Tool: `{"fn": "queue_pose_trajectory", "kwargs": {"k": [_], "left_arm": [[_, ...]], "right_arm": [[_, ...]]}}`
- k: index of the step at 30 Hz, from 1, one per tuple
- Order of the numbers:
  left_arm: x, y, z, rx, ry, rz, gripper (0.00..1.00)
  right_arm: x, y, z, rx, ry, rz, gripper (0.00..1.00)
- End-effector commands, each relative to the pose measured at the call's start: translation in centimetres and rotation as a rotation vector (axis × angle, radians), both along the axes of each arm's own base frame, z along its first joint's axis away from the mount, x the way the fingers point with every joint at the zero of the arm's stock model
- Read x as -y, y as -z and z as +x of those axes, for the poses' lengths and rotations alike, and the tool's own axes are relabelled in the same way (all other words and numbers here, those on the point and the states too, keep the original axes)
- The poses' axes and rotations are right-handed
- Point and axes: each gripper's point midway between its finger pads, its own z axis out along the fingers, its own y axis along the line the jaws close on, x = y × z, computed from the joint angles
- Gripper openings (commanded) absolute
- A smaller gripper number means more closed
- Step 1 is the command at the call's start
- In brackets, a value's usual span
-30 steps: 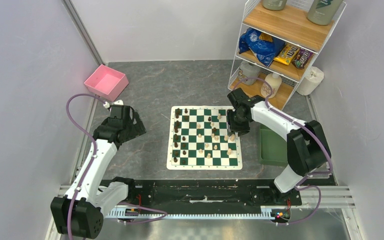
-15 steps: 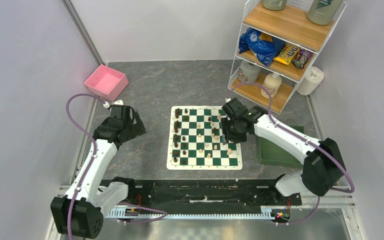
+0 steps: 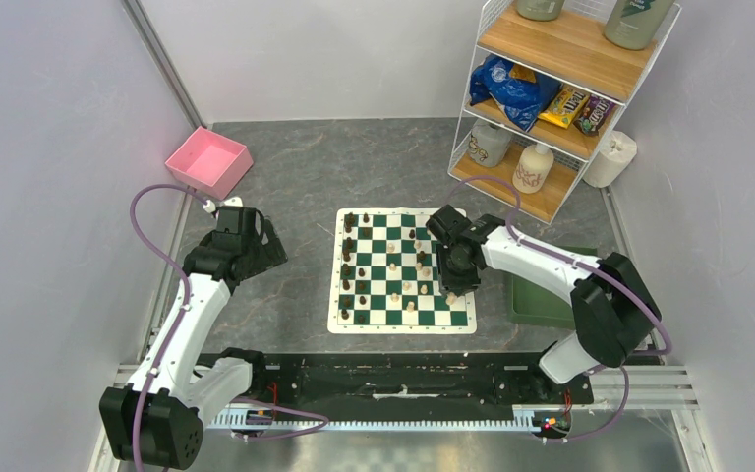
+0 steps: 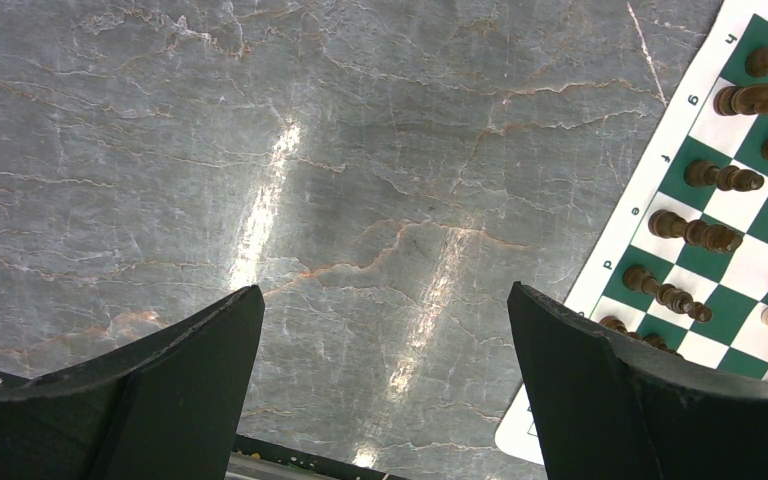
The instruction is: Set up the chess pieces on the board
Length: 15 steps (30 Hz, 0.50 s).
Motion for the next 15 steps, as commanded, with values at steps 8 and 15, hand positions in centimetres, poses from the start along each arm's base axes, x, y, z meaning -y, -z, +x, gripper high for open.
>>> {"fn": "queue_pose_trajectory", "kwargs": {"k": [8, 15], "left_arm": [[0.0, -1.6, 0.8, 0.040, 0.014, 0.005, 0.99], [0.0, -1.5, 0.8, 0.037, 0.014, 0.004, 0.99]], "right_arm": [[-0.3, 0.2, 1.0, 0.020, -0.002, -0.018, 0.28], [-0.4, -2.2, 1.2, 0.052, -0.026, 0.001, 0.12]]}}
